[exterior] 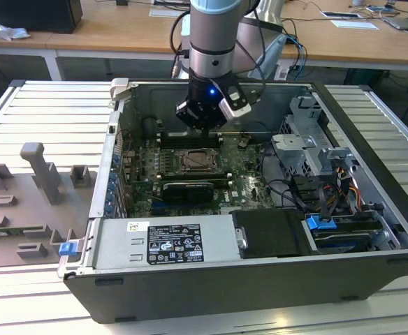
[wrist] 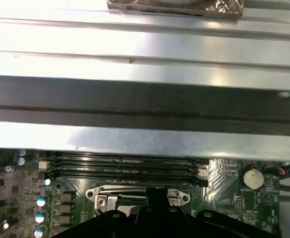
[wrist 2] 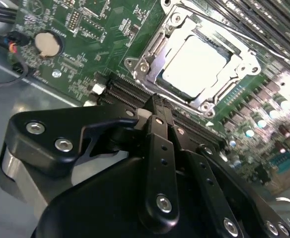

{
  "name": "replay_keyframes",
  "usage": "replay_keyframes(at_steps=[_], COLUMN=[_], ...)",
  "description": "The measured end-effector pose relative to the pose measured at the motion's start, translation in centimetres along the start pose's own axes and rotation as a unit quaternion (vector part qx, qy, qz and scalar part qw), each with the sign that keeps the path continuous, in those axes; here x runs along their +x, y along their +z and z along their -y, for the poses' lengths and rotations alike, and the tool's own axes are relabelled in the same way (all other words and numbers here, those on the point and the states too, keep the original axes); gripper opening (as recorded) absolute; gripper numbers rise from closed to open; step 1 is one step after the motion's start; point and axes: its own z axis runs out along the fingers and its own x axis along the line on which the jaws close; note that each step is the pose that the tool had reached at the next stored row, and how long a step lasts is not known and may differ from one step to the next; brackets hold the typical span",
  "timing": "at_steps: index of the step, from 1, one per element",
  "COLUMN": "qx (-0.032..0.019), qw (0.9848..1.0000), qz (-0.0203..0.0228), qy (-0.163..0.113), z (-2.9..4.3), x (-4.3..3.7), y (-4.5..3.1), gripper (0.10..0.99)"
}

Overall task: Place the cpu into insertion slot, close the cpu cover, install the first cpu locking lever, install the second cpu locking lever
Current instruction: 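Install the second cpu locking lever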

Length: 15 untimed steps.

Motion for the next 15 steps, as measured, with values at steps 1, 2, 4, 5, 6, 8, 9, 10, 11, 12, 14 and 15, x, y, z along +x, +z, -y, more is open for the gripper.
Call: replay_keyframes(at_steps=[1,2,4,5,6,8,9,10,11,12,14,15], qx=[0.0,-0.0001,0.0,0.0,0.0,0.0,-0.0003,-0.0004,-0.0008,-0.0014,-0.0024,-0.0028], qw=[1.0,1.0,1.0,1.0,1.0,1.0,1.0,1.0,1.0,1.0,1.0,1.0], qz=[0.0,0.0,0.0,0.0,0.0,-0.001,-0.0029,-0.0041,-0.0053,-0.0055,-0.0056,-0.0056], qy=[0.0,0.0,0.0,0.0,0.0,0.0,0.0,0.0,0.0,0.001,0.0,0.0], z=[-0.04,-0.01,1.03,1.65,1.94,2.46,2.69,2.86,3.28,3.55,4.11,4.31], x=[-0.01,-0.03,0.03,0.05,0.07,0.09,0.1,0.11,0.14,0.15,0.18,0.19], y=[-0.44,-1.25,-1.35,-1.4,-1.42,-1.39,-1.24,-1.08,-0.85,-0.77,-0.7,-0.67], gripper=[0.106,0.106,0.106,0.106,0.106,0.106,0.106,0.106,0.106,0.106,0.106,0.106])
